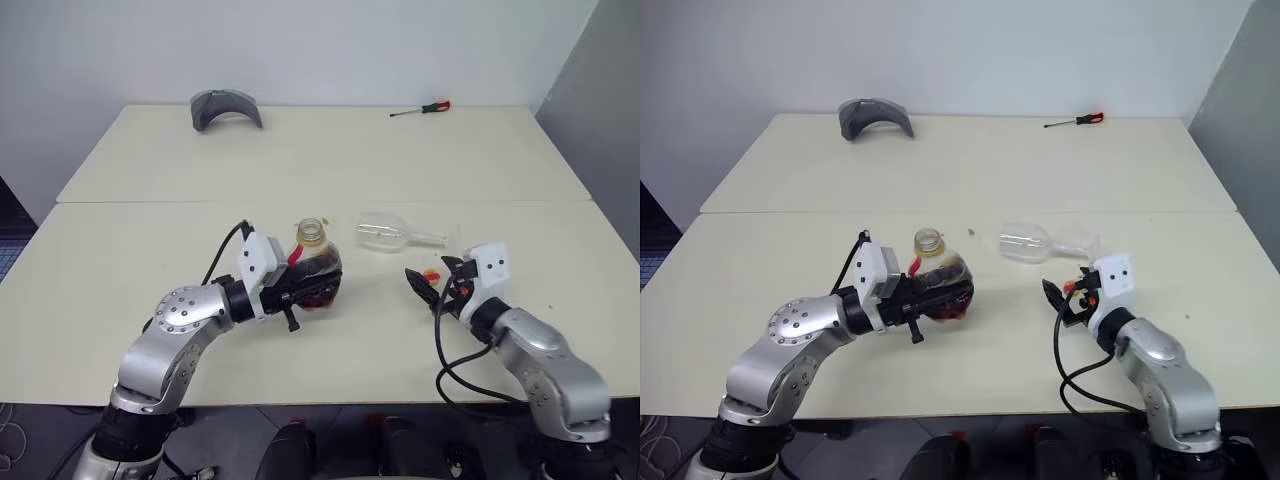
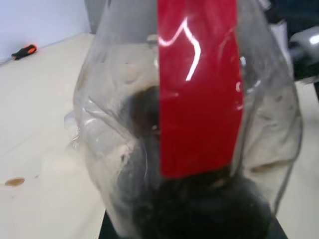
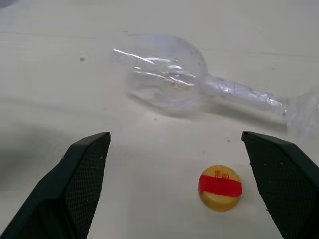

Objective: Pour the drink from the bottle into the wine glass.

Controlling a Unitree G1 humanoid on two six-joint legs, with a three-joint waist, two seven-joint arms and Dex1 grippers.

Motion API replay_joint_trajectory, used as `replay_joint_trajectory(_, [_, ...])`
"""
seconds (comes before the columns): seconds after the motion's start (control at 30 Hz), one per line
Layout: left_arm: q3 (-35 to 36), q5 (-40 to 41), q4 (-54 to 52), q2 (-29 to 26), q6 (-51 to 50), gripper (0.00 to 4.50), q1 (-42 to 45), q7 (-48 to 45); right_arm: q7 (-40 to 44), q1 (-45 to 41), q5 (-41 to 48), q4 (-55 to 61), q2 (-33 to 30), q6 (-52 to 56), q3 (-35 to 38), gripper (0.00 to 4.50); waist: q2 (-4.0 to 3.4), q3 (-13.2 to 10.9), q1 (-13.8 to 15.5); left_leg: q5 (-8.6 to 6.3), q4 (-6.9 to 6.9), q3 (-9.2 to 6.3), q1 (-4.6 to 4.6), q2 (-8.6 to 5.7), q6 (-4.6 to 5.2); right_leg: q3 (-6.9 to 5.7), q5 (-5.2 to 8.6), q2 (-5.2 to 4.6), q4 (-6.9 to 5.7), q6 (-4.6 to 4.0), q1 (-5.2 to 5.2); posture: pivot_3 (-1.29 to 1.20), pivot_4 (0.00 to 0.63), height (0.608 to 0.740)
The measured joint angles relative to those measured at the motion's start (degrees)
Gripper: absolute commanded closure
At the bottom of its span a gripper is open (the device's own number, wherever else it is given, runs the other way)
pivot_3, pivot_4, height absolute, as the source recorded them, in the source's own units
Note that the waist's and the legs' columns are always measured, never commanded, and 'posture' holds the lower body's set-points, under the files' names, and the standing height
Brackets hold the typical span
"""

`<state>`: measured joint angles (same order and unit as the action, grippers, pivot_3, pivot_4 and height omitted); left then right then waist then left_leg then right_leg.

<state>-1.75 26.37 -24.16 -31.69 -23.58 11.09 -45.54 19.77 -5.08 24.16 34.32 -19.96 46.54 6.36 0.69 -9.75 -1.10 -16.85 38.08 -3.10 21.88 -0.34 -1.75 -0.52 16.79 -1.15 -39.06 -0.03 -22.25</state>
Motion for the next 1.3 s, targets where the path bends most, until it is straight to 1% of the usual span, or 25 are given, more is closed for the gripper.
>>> replay_joint_trajectory(0.07, [1.71,0.19,-0.77,-0.01,-0.60,3.74,-0.83,1.63,1.88,-2.20,2.39,1.73,-1.90,1.05,0.27,0.02,-0.01,0.00,-0.24,0.00,0.00,0.02,-0.02,0.00,0.00,0.02,0.00,0.01,0.00,0.00,0.01,0.00,0.150,0.740])
replay_joint_trajectory(0.17, [3.83,0.35,-1.10,0.19,-2.04,3.74,-1.80,4.44,6.10,-8.88,5.52,2.19,-4.01,0.49,-0.25,0.02,0.00,0.00,-0.53,0.00,-0.03,-0.04,-0.04,0.01,0.01,-0.04,0.01,0.04,0.01,0.00,0.03,0.00,0.150,0.740])
replay_joint_trajectory(0.23, [5.42,-0.05,0.16,1.58,-3.49,3.74,-1.14,8.67,11.60,-16.62,8.32,-2.08,-4.37,0.22,-2.46,0.02,0.00,-0.03,-0.72,0.00,0.00,0.03,-0.05,-0.01,0.01,0.01,0.00,0.04,-0.01,0.00,0.01,0.00,0.150,0.740])
replay_joint_trajectory(0.3, [7.32,-1.47,4.18,2.90,-4.16,3.74,2.43,13.90,17.45,-25.97,9.97,-7.89,-4.36,-1.37,-4.88,0.02,0.03,-0.03,-0.63,0.01,0.05,-0.06,-0.07,0.00,0.02,-0.09,-0.01,0.06,-0.04,-0.01,0.03,0.00,0.150,0.740])
replay_joint_trajectory(0.37, [9.78,-3.19,7.86,2.71,-4.11,3.74,5.32,17.29,21.01,-29.92,10.49,-10.42,-4.35,-3.60,-6.52,0.02,0.15,0.05,-0.51,0.00,-0.02,-0.15,-0.04,0.01,0.02,-0.14,0.00,0.08,0.02,-0.02,0.04,0.00,0.150,0.740])
replay_joint_trajectory(0.43, [11.80,-5.45,12.11,1.64,-2.30,3.74,6.79,19.39,23.64,-30.50,10.60,-13.52,-4.09,-4.60,-8.51,0.02,0.18,0.07,-0.34,0.02,-0.02,-0.10,0.09,-0.03,-0.01,-0.11,0.00,-0.02,0.09,-0.02,0.00,0.00,0.150,0.740])
replay_joint_trajectory(0.5, [13.99,-7.90,18.57,0.31,0.47,3.74,8.64,21.33,24.86,-31.26,10.53,-17.36,-2.67,-4.90,-10.31,0.02,0.20,0.05,-0.41,0.04,0.03,0.04,0.26,-0.11,-0.05,-0.01,-0.01,-0.13,0.11,-0.01,-0.15,0.00,0.150,0.740])
replay_joint_trajectory(0.6, [18.77,-9.87,28.48,-1.50,4.68,3.74,11.03,24.03,25.08,-33.48,9.51,-20.56,0.36,-6.68,-12.37,0.02,0.28,0.01,-0.70,0.04,0.11,0.06,0.24,-0.09,-0.05,-0.02,-0.02,-0.15,0.07,0.00,-0.17,0.00,0.150,0.740])
replay_joint_trajectory(0.7, [21.07,-11.38,36.22,-2.64,10.30,3.74,11.34,24.45,24.87,-34.27,8.04,-21.70,2.66,-8.24,-14.53,0.02,0.28,0.01,-0.54,0.03,0.07,-0.02,0.17,-0.06,-0.03,-0.09,-0.02,-0.14,0.01,-0.01,-0.16,0.00,0.150,0.740])
replay_joint_trajectory(0.8, [21.59,-12.22,43.46,-2.65,15.40,3.74,12.05,24.75,25.08,-34.11,6.14,-22.17,3.78,-9.25,-17.48,0.02,0.34,0.03,-0.08,0.03,0.12,-0.10,0.17,-0.07,-0.03,-0.14,-0.03,-0.14,-0.02,-0.02,-0.14,0.00,0.150,0.740])
replay_joint_trajectory(0.93, [23.09,-10.86,52.02,-1.76,19.00,3.74,15.72,23.56,24.88,-33.91,4.18,-23.21,4.91,-10.53,-19.02,0.02,0.46,0.06,0.39,0.05,0.16,-0.12,0.19,-0.10,-0.06,-0.15,-0.03,-0.15,-0.01,-0.02,-0.13,0.00,0.150,0.740])
replay_joint_trajectory(1.13, [23.13,-8.37,58.24,2.06,22.96,3.74,20.65,18.01,23.85,-33.84,3.48,-23.40,5.51,-10.91,-18.98,0.02,0.50,0.08,0.61,0.14,0.20,-0.09,0.22,-0.09,-0.23,-0.15,-0.04,-0.15,-0.03,-0.01,-0.14,0.00,0.150,0.740])
replay_joint_trajectory(1.3, [21.12,-9.10,63.40,2.94,24.71,3.74,23.44,15.40,23.12,-33.77,2.81,-23.43,5.94,-10.96,-18.98,0.02,0.51,0.08,0.41,0.14,0.19,-0.08,0.21,-0.09,-0.23,-0.14,-0.04,-0.13,-0.04,-0.01,-0.15,0.00,0.150,0.740])
